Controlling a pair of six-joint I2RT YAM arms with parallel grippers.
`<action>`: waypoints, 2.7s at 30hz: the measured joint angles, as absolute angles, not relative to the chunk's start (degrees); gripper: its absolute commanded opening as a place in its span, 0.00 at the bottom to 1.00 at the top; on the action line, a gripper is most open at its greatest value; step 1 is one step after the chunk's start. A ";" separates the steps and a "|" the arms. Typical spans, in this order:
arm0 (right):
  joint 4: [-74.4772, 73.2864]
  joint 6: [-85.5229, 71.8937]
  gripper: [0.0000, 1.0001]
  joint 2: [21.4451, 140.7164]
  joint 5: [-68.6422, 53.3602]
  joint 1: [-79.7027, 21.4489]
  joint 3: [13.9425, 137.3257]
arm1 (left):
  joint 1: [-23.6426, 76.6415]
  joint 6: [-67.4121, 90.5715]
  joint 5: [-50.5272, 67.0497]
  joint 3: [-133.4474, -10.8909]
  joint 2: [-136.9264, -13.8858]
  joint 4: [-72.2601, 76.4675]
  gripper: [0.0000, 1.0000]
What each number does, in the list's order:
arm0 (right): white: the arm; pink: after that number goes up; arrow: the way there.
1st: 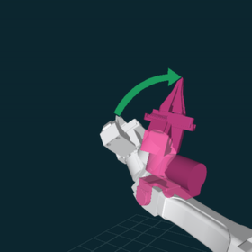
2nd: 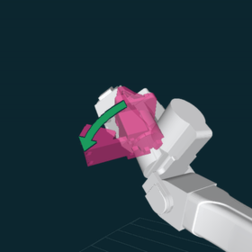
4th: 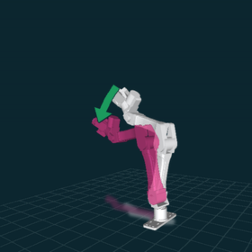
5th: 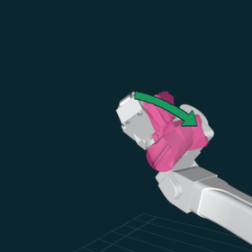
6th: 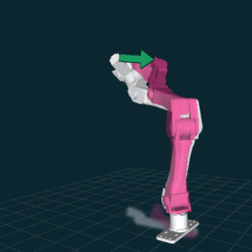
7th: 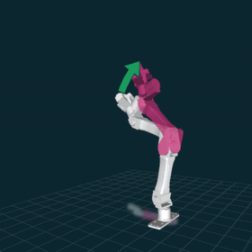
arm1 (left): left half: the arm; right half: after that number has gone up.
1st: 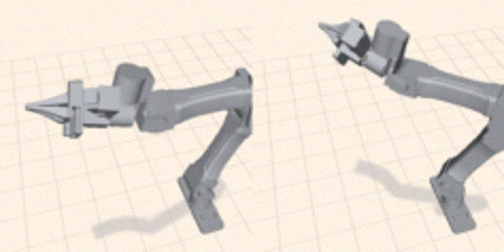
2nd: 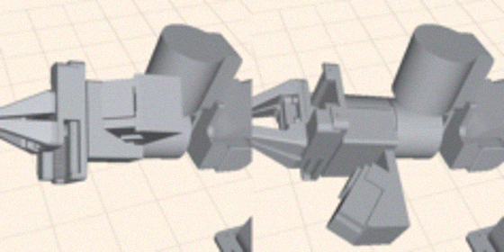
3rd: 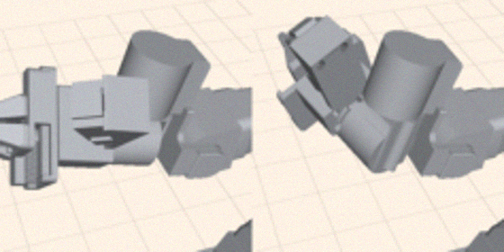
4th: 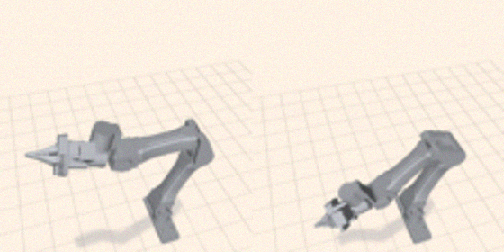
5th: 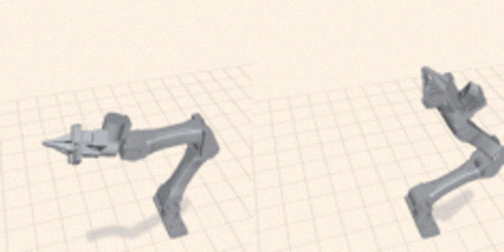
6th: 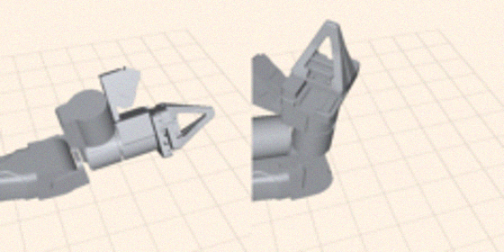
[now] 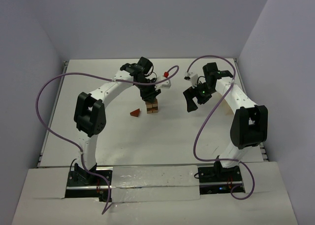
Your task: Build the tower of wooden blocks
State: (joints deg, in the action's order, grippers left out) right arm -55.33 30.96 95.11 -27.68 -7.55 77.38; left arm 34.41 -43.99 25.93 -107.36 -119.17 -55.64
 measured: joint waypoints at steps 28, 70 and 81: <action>-55.35 30.96 1.00 95.50 -27.70 -7.55 77.38 | 34.41 -43.99 25.96 -108.16 -119.20 -56.82 0.34; -55.37 30.98 1.00 95.94 -27.68 -7.55 77.38 | 34.59 -44.16 26.06 -109.69 -120.64 -56.99 0.39; -55.38 30.98 1.00 95.94 -27.69 -7.55 77.38 | 34.80 -44.14 26.26 -109.67 -120.64 -57.04 0.39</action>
State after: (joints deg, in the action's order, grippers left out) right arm -55.38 30.98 95.94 -27.69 -7.55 77.38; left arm 34.80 -44.14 26.26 -109.67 -120.64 -57.04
